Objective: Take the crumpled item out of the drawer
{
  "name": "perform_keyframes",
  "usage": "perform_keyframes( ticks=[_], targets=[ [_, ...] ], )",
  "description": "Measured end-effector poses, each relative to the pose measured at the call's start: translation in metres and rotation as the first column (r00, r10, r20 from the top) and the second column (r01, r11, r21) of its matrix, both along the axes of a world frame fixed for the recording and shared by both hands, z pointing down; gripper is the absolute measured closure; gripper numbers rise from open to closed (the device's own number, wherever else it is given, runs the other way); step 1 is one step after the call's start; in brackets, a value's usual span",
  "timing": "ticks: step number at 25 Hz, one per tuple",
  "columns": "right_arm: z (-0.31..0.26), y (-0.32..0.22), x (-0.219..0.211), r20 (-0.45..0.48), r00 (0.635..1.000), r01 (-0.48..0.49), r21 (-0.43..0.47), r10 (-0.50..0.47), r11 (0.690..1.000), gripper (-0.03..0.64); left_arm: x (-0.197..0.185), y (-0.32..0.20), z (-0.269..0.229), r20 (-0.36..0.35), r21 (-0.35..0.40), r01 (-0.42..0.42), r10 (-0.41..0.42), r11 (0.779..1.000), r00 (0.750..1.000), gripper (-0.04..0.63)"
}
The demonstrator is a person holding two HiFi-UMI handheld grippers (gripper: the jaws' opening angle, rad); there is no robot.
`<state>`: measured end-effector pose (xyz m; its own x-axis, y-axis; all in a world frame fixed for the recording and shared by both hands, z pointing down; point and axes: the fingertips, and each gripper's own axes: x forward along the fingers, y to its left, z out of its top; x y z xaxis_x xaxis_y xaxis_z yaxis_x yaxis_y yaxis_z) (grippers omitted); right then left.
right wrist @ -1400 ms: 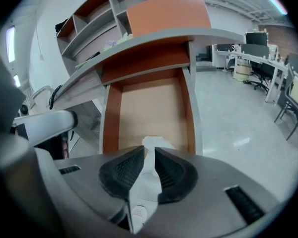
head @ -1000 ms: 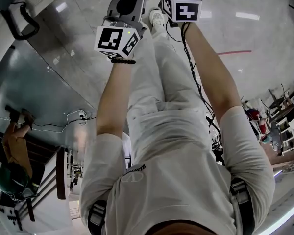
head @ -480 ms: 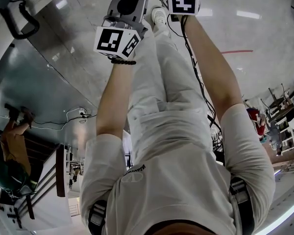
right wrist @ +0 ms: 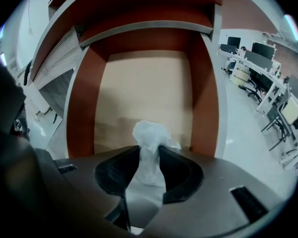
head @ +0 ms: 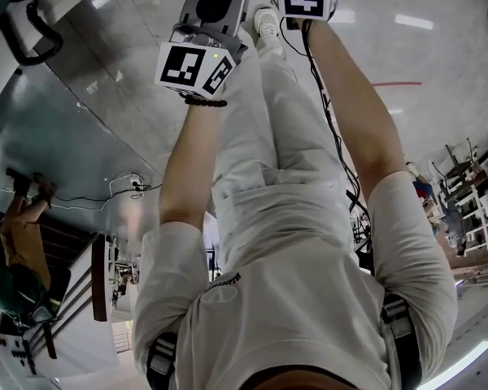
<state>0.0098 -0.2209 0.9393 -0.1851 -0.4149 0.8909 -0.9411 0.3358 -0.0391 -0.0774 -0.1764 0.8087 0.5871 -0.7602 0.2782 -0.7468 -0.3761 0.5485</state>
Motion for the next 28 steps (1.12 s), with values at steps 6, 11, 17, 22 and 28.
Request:
perform_keyframes(
  ticks=[6, 11, 17, 22, 28],
  targets=[
    [0.004, 0.002, 0.000, 0.012, 1.000, -0.014, -0.008, 0.014, 1.000, 0.512, -0.005, 0.004, 0.006, 0.002, -0.012, 0.008, -0.008, 1.000, 1.000, 0.594],
    [0.003, 0.001, -0.002, 0.019, 1.000, -0.012, -0.005, 0.012, 1.000, 0.531, -0.006, 0.005, 0.007, 0.005, -0.012, 0.011, -0.011, 1.000, 1.000, 0.594],
    [-0.003, 0.000, -0.003, 0.040, 0.999, -0.009, 0.007, 0.009, 1.000, 0.558, -0.007, 0.009, 0.005, 0.012, -0.013, 0.015, -0.014, 1.000, 1.000, 0.594],
    [-0.010, 0.001, 0.002, 0.049, 0.999, -0.018, 0.021, 0.017, 1.000, 0.578, -0.002, 0.011, 0.003, 0.017, -0.012, 0.015, -0.015, 1.000, 1.000, 0.594],
    [-0.018, 0.010, 0.001, 0.071, 0.997, -0.028, 0.053, 0.024, 0.998, 0.586, -0.003, 0.017, 0.002, 0.024, -0.003, 0.019, -0.019, 1.000, 1.000, 0.594]
  ],
)
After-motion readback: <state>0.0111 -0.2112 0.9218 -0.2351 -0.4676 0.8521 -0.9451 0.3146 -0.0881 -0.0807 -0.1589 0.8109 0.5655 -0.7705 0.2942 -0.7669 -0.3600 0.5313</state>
